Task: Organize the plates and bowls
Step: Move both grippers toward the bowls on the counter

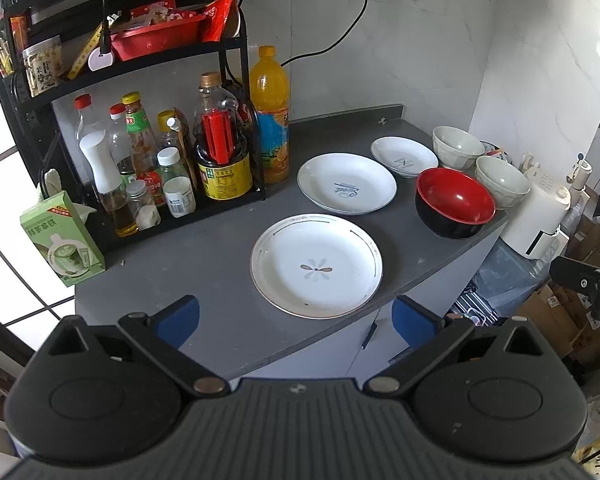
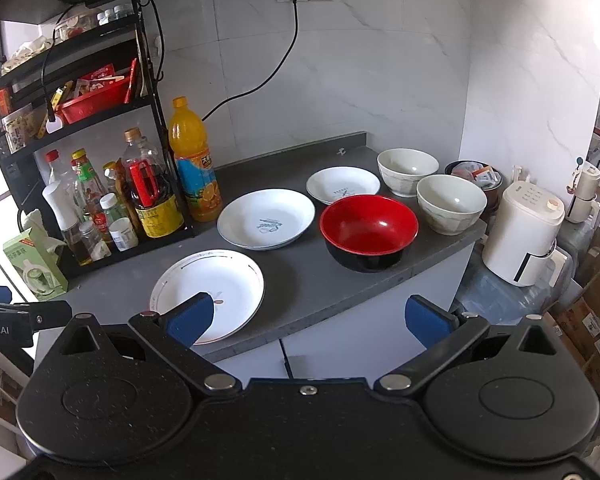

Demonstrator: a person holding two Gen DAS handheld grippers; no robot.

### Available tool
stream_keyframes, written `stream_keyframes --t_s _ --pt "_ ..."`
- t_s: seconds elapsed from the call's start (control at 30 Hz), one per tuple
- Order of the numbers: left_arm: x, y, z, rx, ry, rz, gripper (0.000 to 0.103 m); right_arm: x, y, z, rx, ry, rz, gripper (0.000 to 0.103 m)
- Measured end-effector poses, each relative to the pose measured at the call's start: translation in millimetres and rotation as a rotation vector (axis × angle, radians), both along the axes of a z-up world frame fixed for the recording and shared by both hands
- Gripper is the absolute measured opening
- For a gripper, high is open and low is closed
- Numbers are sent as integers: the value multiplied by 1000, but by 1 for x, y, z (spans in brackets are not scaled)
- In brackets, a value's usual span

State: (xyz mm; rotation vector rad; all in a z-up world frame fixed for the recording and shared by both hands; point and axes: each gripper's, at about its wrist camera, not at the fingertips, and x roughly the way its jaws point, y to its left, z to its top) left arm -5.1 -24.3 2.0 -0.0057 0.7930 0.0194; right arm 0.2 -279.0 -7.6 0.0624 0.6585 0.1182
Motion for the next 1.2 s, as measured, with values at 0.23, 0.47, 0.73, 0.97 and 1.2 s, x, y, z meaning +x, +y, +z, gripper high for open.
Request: stream_keyframes --t_s 0.23,0.47,0.73,0.97,1.2 --pt "1 -5 2 -14 2 -12 102 0 -3 1 2 0 10 103" --pt "4 -7 2 0 7 -14 102 -2 -1 0 14 15 14 103" --pt "8 -4 0 3 17 9 102 -1 1 3 41 25 5 103" --pt "8 -3 -1 4 15 7 102 0 5 2 24 24 -2 103" --pt "11 -3 -1 4 18 9 102 3 5 3 45 29 -10 103"
